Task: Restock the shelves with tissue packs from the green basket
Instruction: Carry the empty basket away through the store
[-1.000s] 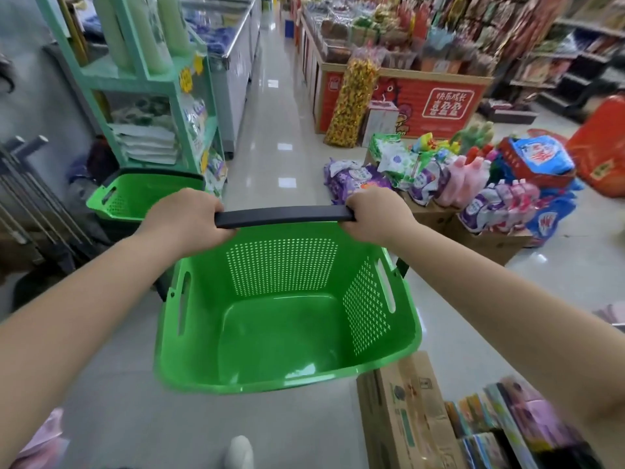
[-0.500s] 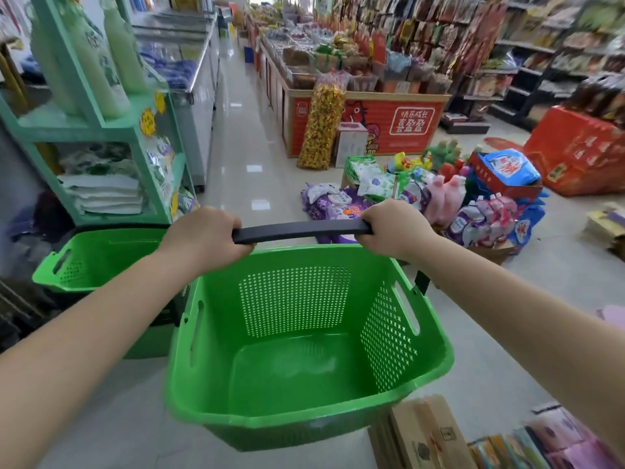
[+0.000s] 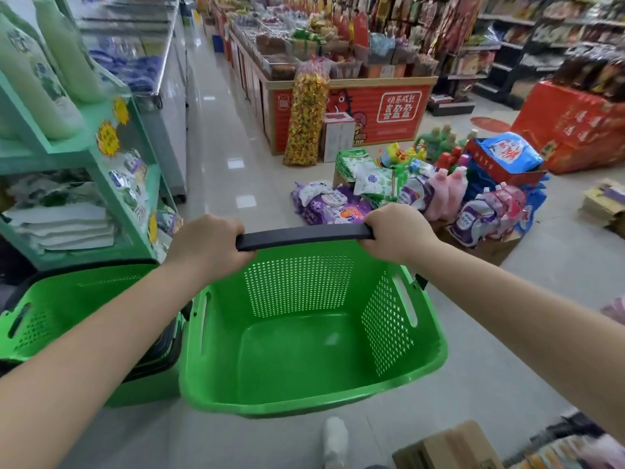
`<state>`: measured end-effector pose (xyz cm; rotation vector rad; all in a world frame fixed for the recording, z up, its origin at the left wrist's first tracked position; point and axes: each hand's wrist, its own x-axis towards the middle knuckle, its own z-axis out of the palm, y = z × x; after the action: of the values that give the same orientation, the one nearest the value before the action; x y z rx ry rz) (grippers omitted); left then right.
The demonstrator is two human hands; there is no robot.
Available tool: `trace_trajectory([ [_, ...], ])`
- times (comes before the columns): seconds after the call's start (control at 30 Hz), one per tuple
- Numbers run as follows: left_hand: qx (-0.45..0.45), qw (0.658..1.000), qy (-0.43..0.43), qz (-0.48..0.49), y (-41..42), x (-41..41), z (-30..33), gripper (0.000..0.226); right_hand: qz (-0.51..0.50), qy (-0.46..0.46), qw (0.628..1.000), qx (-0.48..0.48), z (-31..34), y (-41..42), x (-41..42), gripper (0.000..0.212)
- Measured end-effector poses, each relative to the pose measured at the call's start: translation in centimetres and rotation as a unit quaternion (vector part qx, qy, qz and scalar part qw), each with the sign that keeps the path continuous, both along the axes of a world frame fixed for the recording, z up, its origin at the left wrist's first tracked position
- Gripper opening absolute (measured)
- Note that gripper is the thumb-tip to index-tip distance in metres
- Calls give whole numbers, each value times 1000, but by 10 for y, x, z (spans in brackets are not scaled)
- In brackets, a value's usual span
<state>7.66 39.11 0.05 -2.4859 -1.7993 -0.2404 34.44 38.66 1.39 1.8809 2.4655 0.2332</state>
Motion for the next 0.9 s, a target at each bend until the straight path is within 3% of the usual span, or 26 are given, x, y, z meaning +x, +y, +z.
trace_trajectory([
  [0.6, 3, 995, -12, 100, 243, 37, -8, 24, 91, 31, 995, -12, 1, 278, 33, 20],
  [0.9, 4, 994, -9, 112, 351, 25, -18, 25, 85, 28, 996, -19, -7, 394, 16, 17],
])
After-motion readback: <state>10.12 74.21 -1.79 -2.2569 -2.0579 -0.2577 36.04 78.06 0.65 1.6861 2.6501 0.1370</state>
